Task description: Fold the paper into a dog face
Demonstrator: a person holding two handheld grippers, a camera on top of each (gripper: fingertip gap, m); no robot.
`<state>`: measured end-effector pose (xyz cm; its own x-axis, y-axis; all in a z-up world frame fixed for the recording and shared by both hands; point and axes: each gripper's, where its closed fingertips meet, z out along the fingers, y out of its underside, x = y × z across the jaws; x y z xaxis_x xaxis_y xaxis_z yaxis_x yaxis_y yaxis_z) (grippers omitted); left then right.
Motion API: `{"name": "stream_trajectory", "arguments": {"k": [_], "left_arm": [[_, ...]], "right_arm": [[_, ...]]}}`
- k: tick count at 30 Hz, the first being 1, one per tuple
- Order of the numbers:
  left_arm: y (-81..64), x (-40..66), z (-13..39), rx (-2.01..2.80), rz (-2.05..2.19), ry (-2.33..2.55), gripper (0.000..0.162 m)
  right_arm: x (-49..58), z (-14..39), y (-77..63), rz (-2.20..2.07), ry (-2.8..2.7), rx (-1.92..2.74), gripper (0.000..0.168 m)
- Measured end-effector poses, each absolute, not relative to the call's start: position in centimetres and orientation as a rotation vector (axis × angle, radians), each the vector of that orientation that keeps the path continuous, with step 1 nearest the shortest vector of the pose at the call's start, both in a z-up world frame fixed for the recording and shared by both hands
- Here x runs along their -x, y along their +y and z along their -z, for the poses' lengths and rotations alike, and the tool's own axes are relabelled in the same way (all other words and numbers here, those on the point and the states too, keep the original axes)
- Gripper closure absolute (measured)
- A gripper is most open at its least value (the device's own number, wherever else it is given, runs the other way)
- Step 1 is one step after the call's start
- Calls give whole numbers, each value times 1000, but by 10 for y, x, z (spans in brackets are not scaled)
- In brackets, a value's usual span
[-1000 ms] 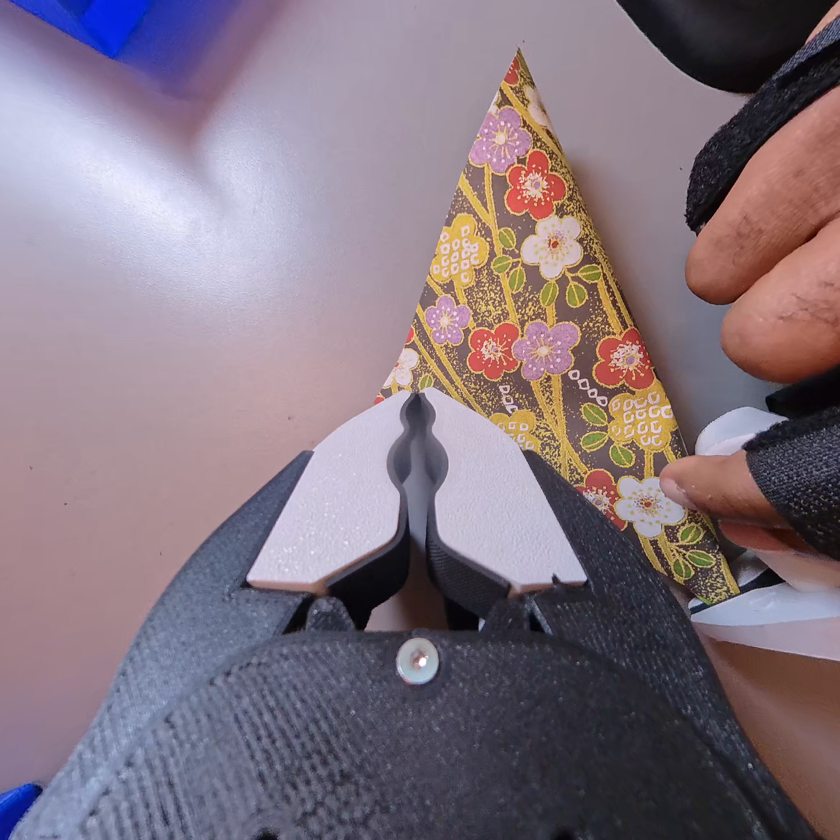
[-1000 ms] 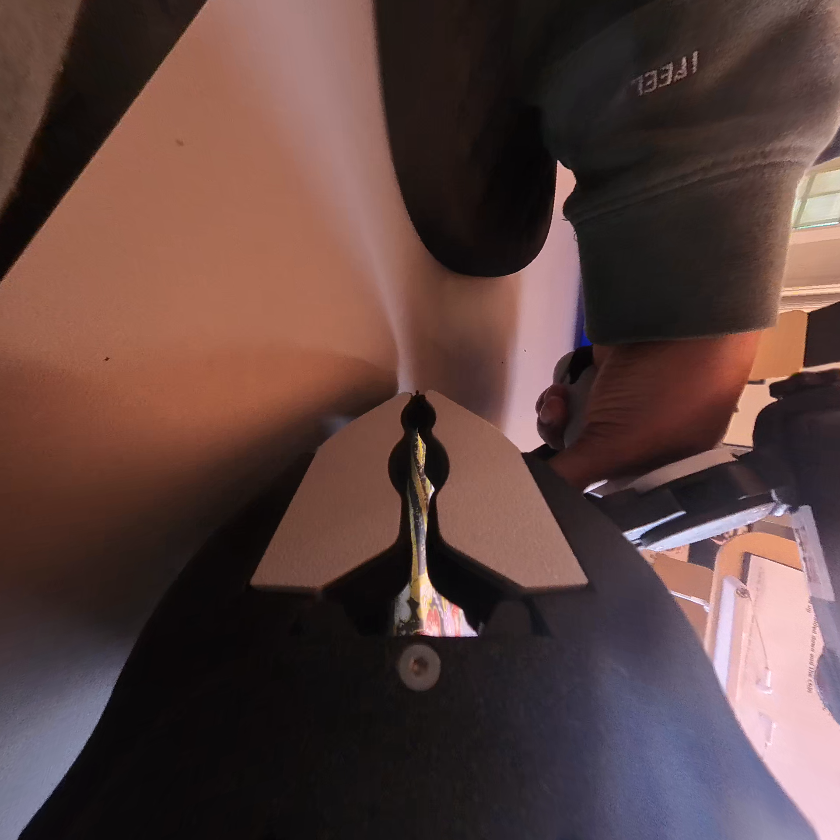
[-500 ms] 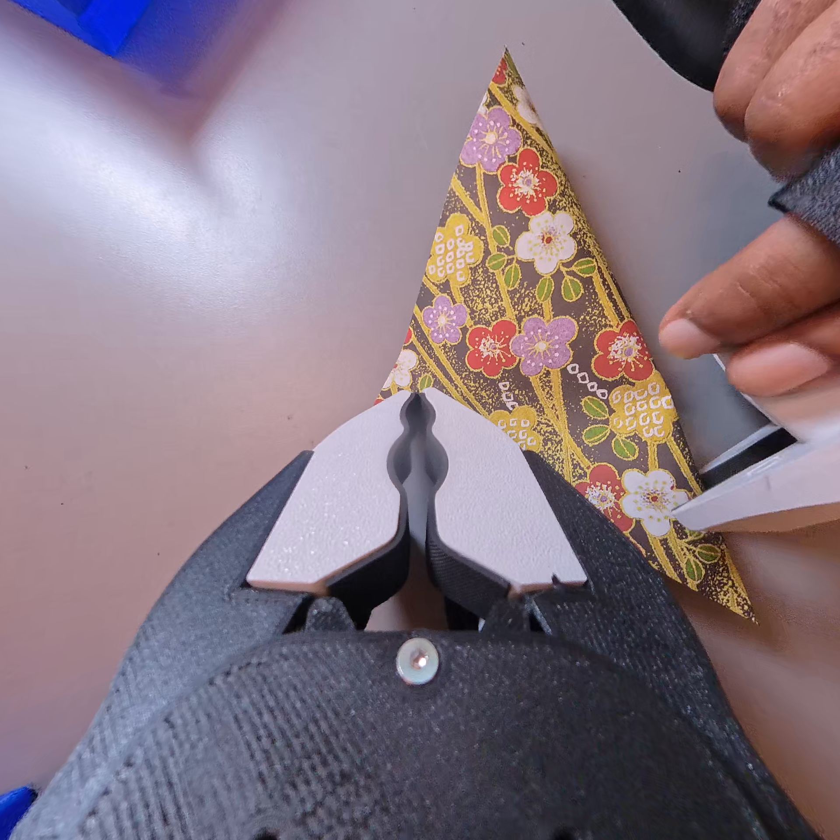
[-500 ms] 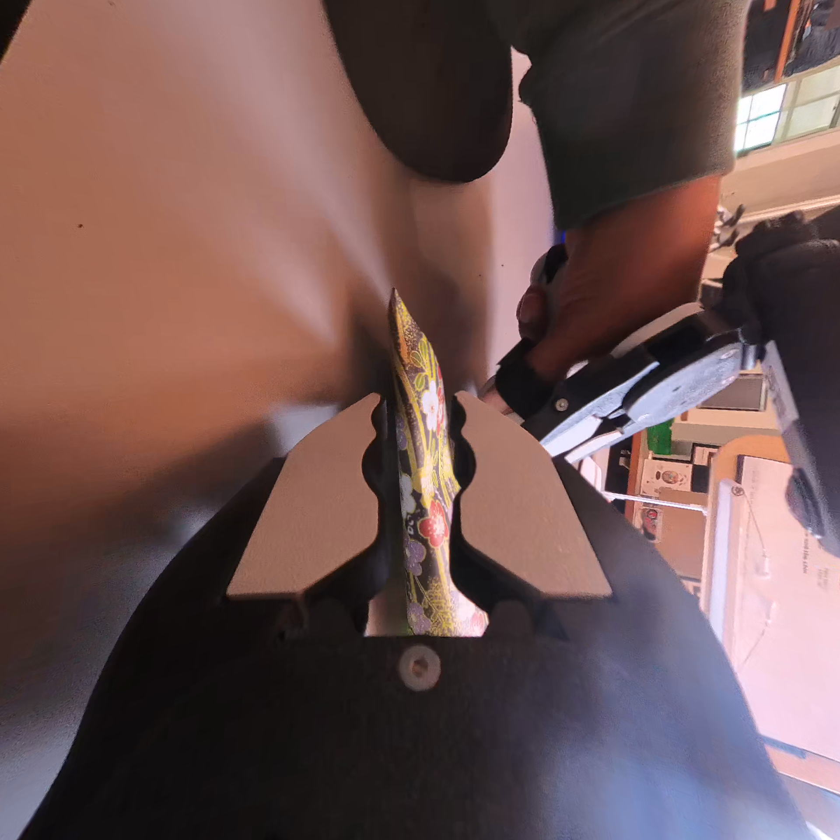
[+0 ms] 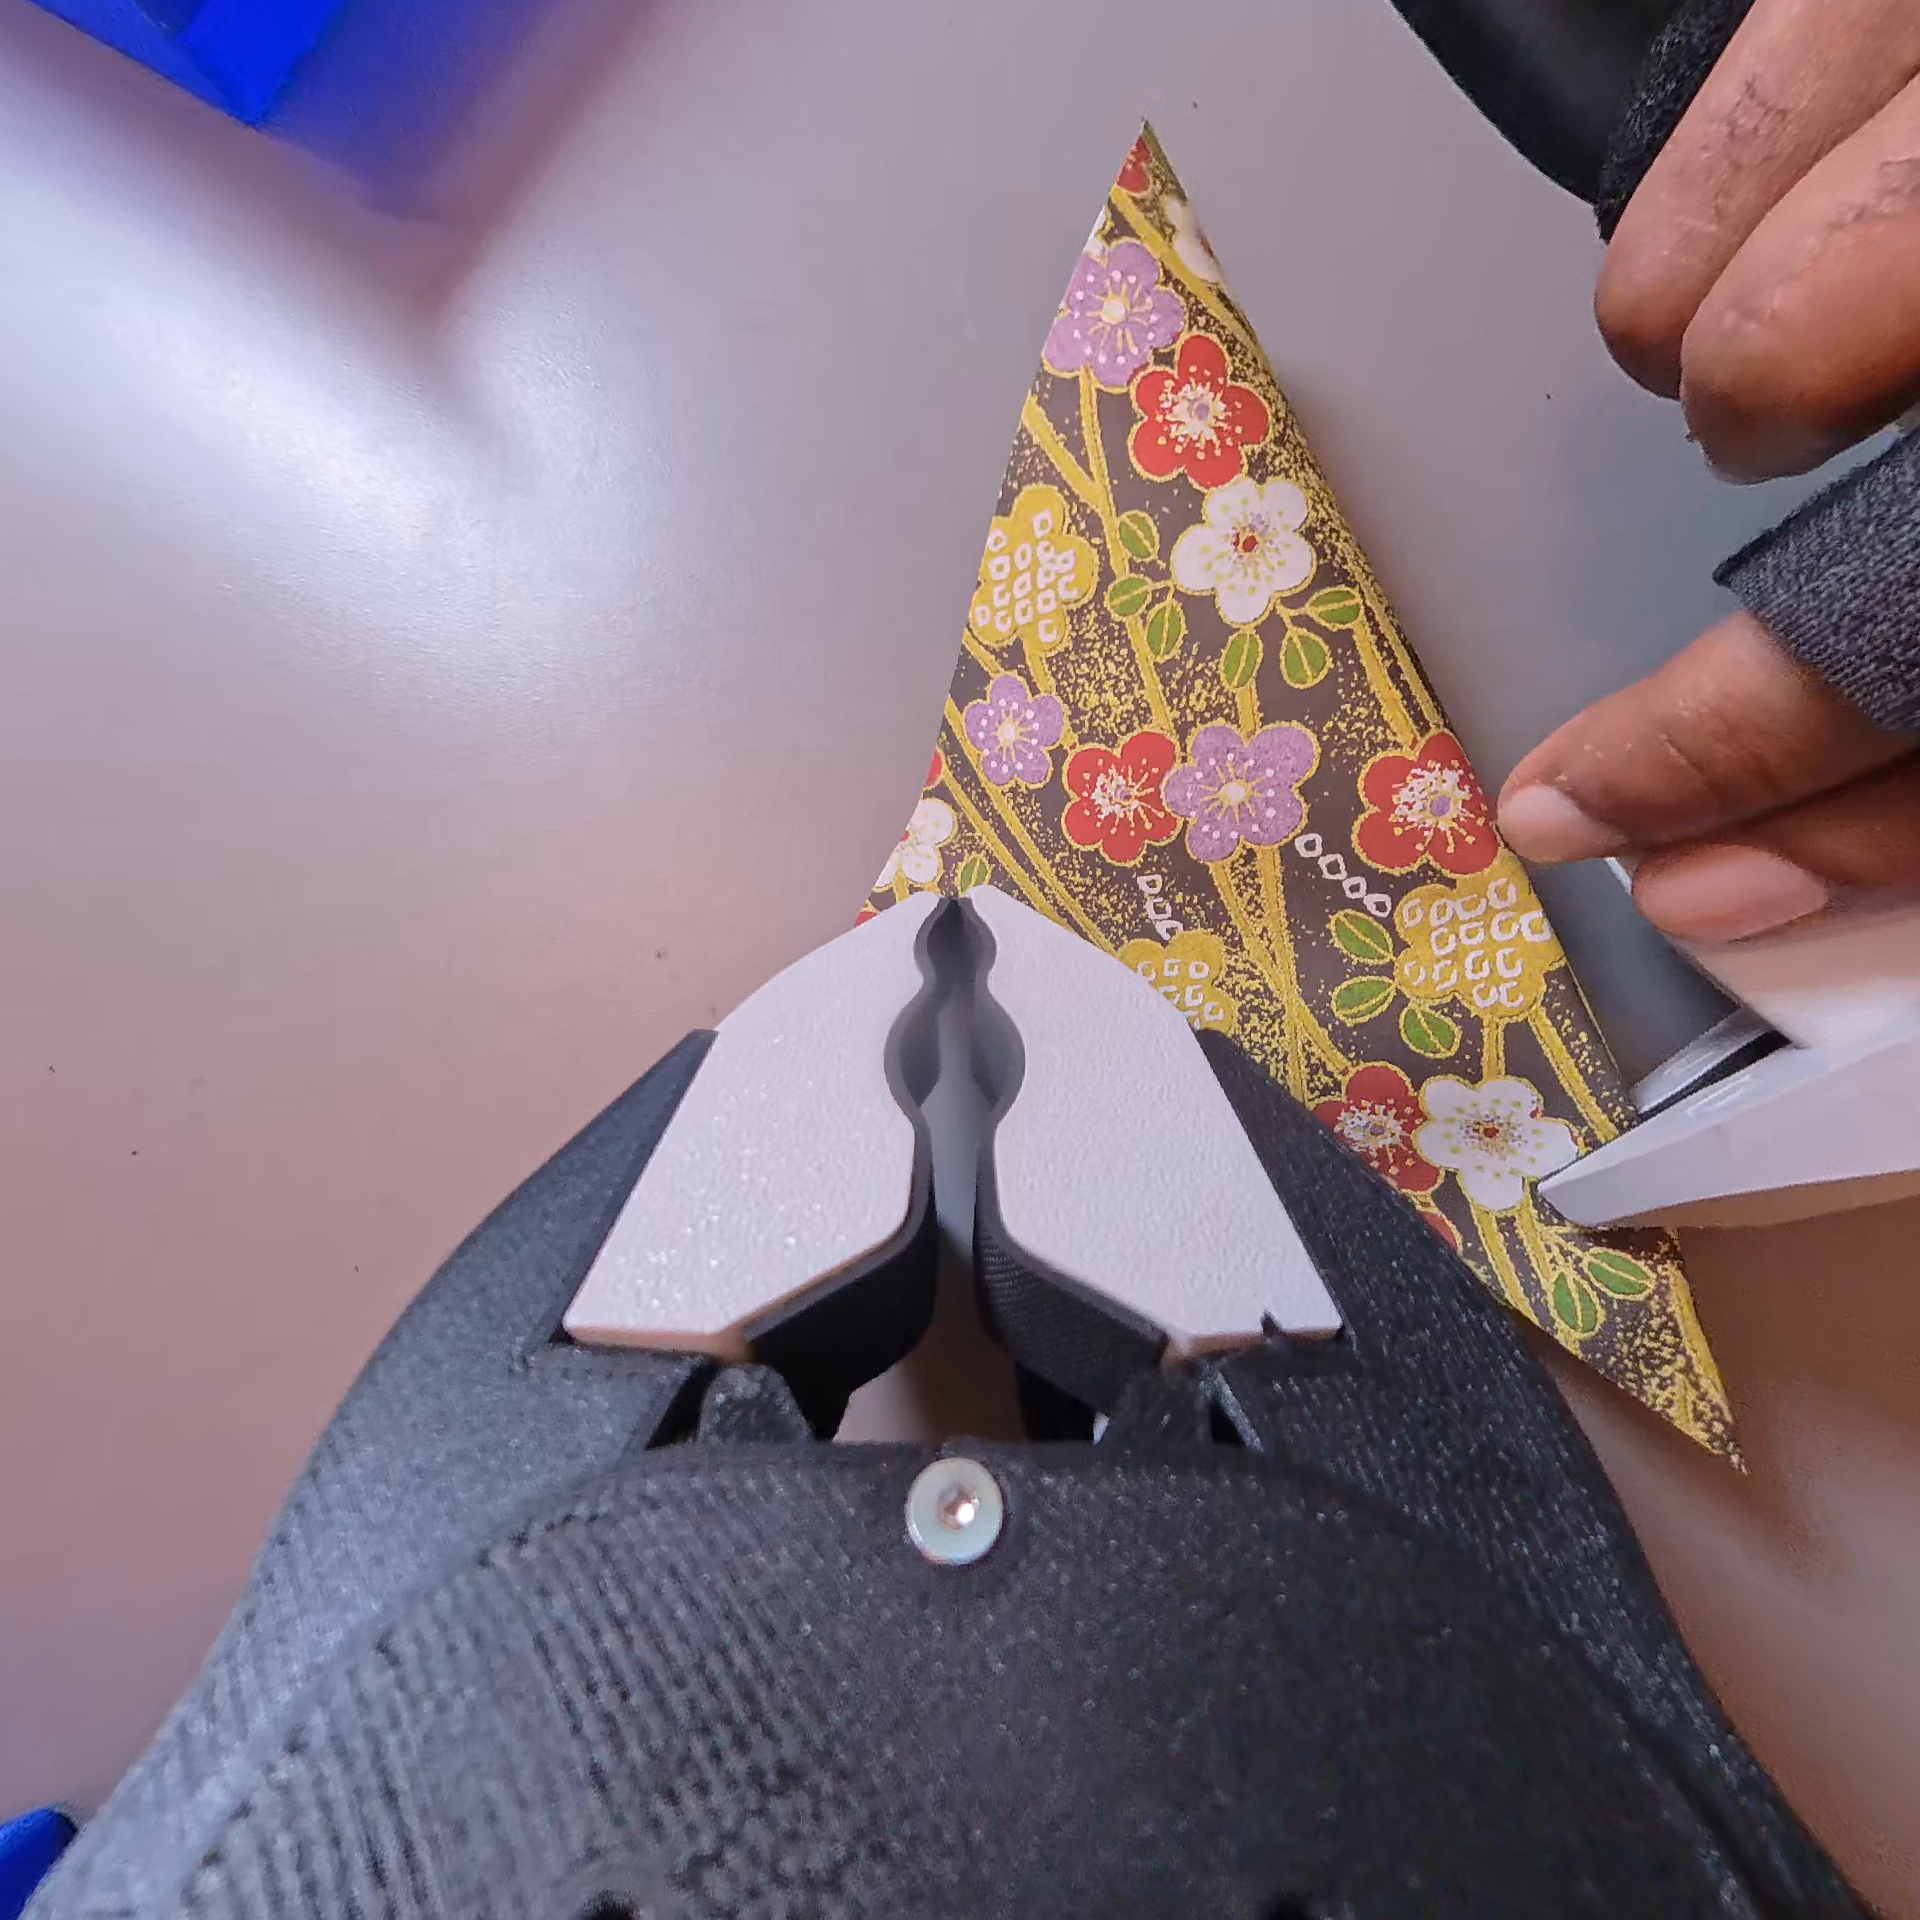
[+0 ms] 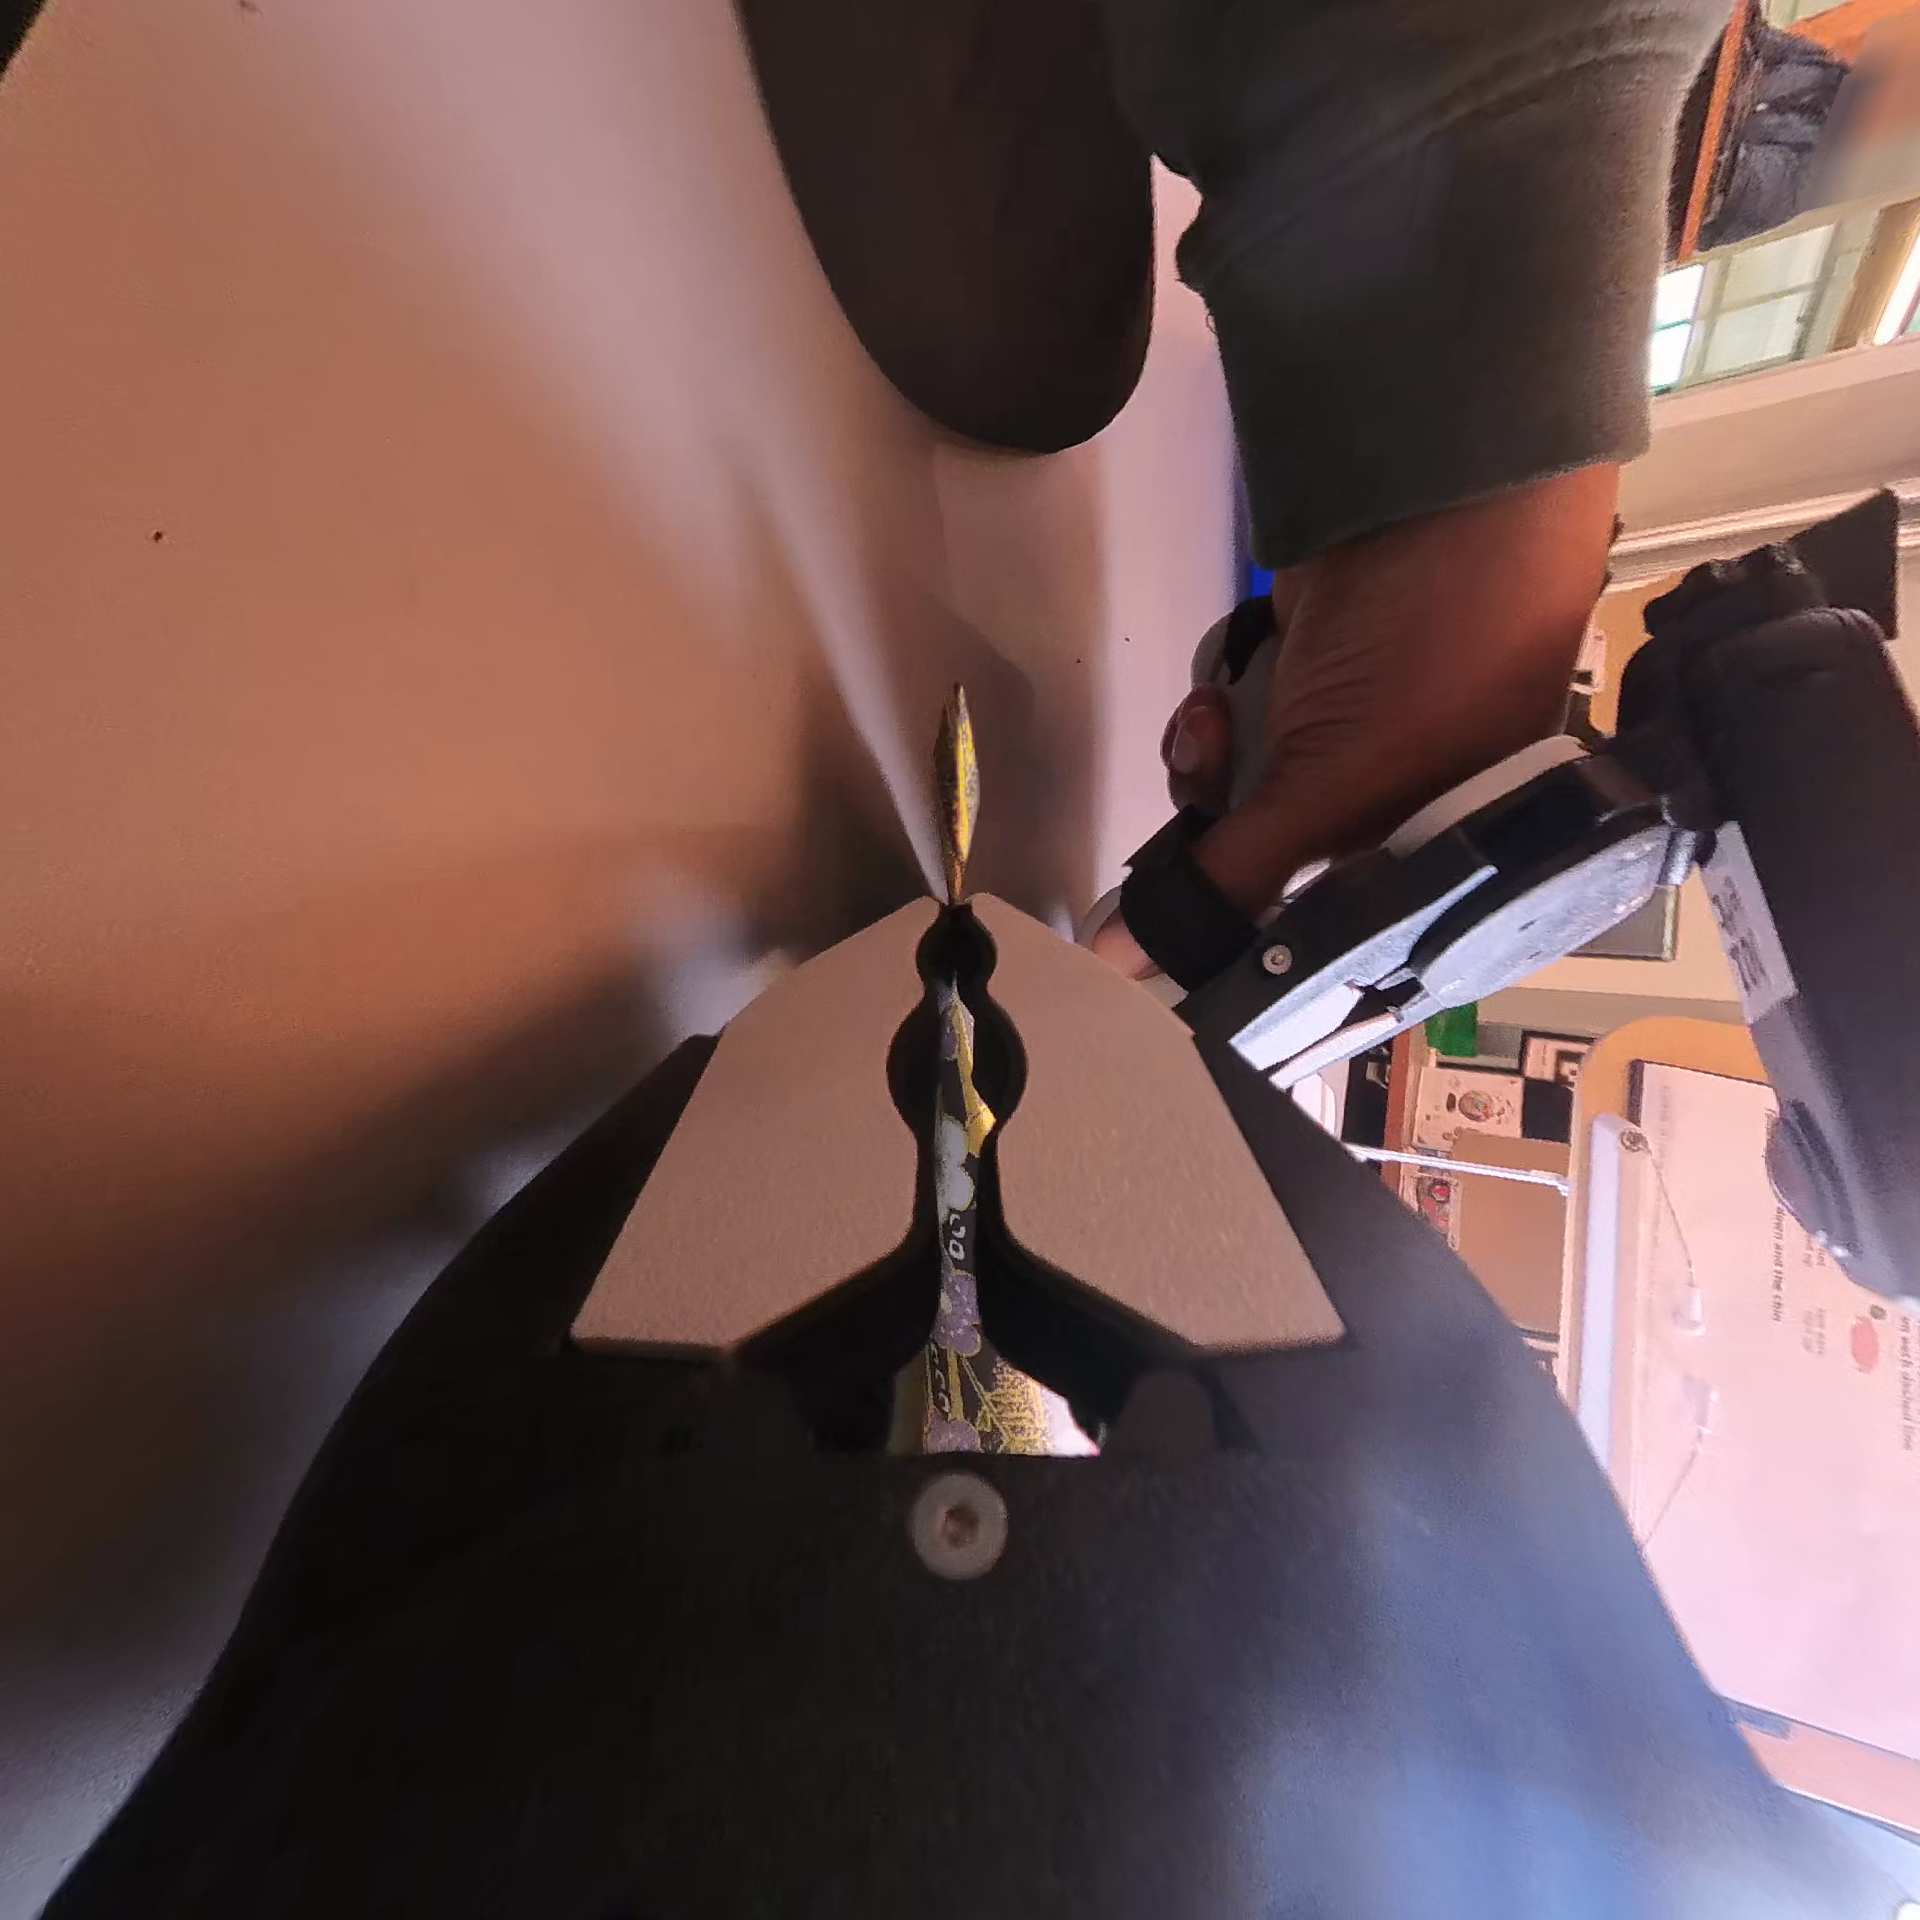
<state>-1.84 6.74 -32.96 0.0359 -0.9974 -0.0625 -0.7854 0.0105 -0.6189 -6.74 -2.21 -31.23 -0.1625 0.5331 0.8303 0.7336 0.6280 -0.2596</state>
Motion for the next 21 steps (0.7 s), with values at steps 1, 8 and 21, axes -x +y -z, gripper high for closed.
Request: {"name": "stream_trajectory", "arguments": {"k": [1, 8, 21], "left_arm": [[67, 18, 330, 1825, 561, 1798, 162], [67, 19, 329, 1824, 561, 1798, 162], [68, 19, 329, 1823, 555, 1800, 162]], "right_arm": [[67, 311, -21, 248, -1815, 1026, 168], [48, 313, -12, 329, -1822, 1054, 146], [38, 313, -8, 344, -1779, 1090, 148]]}}
